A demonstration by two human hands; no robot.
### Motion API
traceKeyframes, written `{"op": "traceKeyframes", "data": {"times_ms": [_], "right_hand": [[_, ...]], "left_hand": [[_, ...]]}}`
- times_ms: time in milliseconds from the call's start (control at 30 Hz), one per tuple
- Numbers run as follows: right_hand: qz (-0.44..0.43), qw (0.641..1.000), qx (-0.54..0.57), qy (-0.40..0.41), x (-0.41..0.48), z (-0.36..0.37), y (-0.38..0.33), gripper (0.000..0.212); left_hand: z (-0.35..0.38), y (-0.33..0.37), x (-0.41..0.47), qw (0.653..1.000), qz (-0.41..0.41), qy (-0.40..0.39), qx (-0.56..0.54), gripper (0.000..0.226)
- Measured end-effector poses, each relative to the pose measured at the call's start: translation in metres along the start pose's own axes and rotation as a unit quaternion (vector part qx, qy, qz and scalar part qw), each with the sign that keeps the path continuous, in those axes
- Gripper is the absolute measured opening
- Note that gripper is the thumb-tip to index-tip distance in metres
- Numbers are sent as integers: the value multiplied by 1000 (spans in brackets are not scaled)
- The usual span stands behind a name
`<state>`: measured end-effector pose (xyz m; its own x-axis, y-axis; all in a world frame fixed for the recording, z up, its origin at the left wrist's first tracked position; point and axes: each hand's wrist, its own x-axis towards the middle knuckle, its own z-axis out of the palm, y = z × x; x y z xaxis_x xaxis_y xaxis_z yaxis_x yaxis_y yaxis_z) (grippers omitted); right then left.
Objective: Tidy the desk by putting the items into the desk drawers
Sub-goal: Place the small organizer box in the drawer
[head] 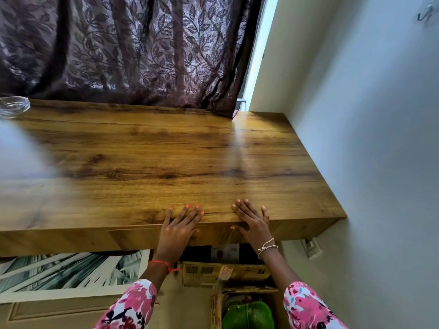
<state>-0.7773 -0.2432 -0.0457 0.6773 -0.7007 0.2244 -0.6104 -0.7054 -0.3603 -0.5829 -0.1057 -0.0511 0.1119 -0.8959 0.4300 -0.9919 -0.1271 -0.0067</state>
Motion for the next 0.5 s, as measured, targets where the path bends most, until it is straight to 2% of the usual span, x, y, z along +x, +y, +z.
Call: {"op": "traceKeyframes", "data": {"times_ms": [167, 300, 400, 500], "right_hand": [[-33, 996, -67, 40, 0, -3, -7, 67], [-22, 995, -85, 46, 1, -3, -8, 70], [-20, 993, -115, 17, 0, -6, -10, 70], [-34, 986, -163, 5, 1, -6, -11, 72]], "left_hand": [[7, 0, -2, 1000, -4, 28, 5, 62], [13, -3, -4, 999, 11, 49, 19, 42], [14, -3, -4, 999, 10, 37, 15, 45], [12, -1, -2, 1000, -14, 2, 7, 67]]}}
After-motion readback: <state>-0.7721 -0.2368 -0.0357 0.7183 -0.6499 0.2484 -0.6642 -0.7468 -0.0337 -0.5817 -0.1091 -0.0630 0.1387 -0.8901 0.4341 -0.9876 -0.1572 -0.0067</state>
